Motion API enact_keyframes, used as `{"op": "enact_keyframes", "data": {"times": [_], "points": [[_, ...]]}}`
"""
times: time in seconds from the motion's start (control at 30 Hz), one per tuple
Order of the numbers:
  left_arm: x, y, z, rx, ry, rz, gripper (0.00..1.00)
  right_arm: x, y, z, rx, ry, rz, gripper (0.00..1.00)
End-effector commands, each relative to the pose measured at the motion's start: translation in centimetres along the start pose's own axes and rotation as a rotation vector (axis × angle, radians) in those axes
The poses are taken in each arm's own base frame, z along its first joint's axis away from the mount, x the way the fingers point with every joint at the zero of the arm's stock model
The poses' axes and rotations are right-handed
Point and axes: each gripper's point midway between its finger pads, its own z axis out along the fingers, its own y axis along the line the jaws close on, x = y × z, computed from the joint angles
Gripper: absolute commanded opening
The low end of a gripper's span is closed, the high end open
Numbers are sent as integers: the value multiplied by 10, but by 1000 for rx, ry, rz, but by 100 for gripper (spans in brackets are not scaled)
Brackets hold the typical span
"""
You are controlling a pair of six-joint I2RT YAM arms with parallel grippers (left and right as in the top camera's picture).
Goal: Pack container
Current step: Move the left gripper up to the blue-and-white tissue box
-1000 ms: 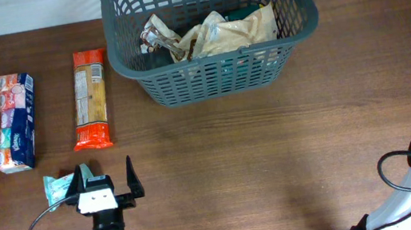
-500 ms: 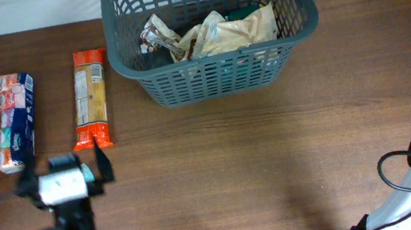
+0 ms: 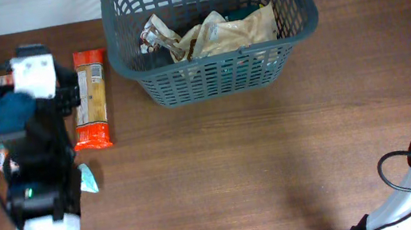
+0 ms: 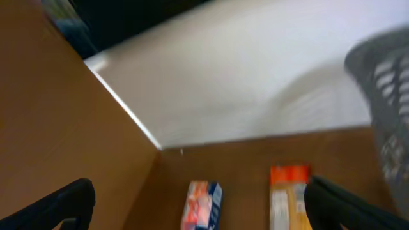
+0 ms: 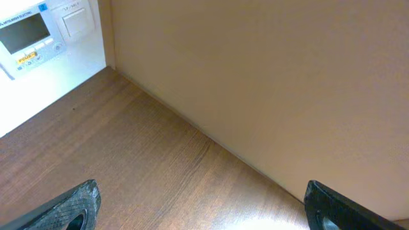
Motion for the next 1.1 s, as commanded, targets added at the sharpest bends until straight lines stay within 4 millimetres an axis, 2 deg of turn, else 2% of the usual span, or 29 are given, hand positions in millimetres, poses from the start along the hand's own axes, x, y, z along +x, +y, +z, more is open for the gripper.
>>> {"op": "enact_keyframes", "data": {"times": [0.0, 0.1, 0.2, 0.3, 0.47, 0.57, 0.77, 0.83, 0.9, 1.07], "points": [[10, 30, 11, -171, 91, 26, 99, 0, -3, -1, 10, -1, 15, 99], [23, 52, 22, -262, 216, 85, 99, 0, -3, -1, 10, -2, 15, 99], [32, 65, 36, -257, 334, 123, 99, 0, -3, -1, 10, -2, 15, 99], [40, 71, 48, -202, 437, 148, 99, 0, -3, -1, 10, -2, 15, 99], [47, 79, 67, -112, 509, -14, 99, 0, -3, -1, 10, -2, 15, 99], [55, 95, 76, -107, 507, -161, 99, 0, -3, -1, 10, -2, 15, 99], [77, 124, 80, -15, 493, -304, 99, 0, -3, -1, 10, -2, 15, 99], [85, 131, 81, 16, 492, -304, 99, 0, -3, -1, 10, -2, 15, 99], [92, 132, 84, 66, 491, -260, 99, 0, -3, -1, 10, -2, 15, 99], [114, 119, 102, 166, 521, -156, 99, 0, -3, -1, 10, -2, 15, 99]]}}
